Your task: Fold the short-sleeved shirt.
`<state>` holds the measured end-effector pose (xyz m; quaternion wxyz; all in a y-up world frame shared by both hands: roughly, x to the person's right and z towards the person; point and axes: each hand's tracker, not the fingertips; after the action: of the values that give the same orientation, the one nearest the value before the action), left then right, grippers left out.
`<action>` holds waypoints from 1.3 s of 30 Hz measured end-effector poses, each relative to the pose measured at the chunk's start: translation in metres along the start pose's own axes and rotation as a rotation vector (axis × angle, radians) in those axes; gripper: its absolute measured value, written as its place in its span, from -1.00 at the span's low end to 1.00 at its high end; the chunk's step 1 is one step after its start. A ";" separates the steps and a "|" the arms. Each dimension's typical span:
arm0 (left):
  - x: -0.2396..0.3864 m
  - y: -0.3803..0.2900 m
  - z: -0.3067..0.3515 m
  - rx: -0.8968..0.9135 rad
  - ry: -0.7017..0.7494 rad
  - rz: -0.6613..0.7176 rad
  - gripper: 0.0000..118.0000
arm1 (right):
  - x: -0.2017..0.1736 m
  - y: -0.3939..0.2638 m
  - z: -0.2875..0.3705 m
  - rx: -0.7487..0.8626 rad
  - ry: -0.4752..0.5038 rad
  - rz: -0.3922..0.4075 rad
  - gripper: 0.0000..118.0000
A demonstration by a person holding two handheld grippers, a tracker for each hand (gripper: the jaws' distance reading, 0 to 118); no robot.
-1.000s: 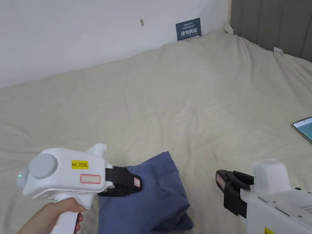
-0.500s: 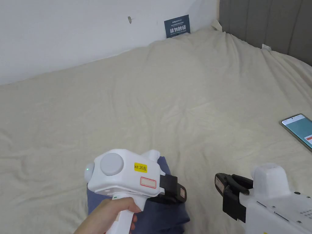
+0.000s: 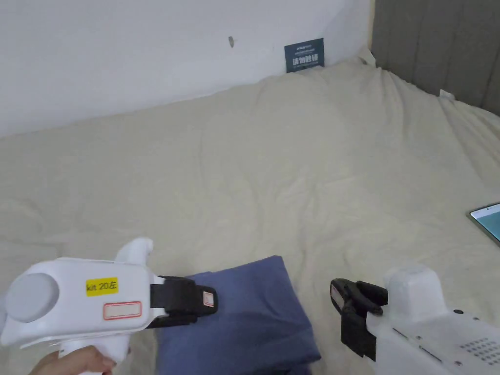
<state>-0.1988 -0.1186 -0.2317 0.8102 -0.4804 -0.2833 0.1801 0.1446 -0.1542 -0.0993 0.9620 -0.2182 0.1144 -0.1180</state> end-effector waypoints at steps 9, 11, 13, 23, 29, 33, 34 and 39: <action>-0.078 -0.046 0.048 0.033 -0.011 0.198 0.12 | -0.075 -0.027 -0.063 -0.012 0.042 0.139 -1.00; -0.085 -0.050 0.043 0.023 -0.037 0.227 0.57 | -0.082 -0.038 -0.079 -0.037 0.018 0.173 -1.00; -0.090 -0.048 0.032 0.009 -0.068 0.245 0.73 | -0.084 -0.048 -0.091 -0.074 -0.010 0.175 -1.00; -0.110 -0.020 -0.037 -0.060 -0.265 0.390 0.87 | -0.071 -0.067 -0.097 -0.079 -0.061 0.239 -1.00; -0.106 -0.007 -0.073 -0.139 -0.334 0.399 0.87 | -0.068 -0.068 -0.099 -0.077 -0.057 0.209 -1.00; -0.110 -0.006 -0.068 -0.141 -0.348 0.451 0.64 | -0.068 -0.067 -0.100 -0.079 -0.054 0.205 -1.00; -0.110 -0.006 -0.065 -0.137 -0.318 0.423 0.13 | -0.068 -0.067 -0.099 -0.078 -0.054 0.202 -1.00; -0.121 -0.012 -0.060 -0.132 -0.233 0.440 -0.46 | -0.073 -0.060 -0.096 -0.072 -0.049 0.178 -1.00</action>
<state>-0.2541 -0.2327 -0.2786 0.6803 -0.5583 -0.2746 0.3874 0.0391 -0.2239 -0.1444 0.9627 -0.2445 0.1141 -0.0226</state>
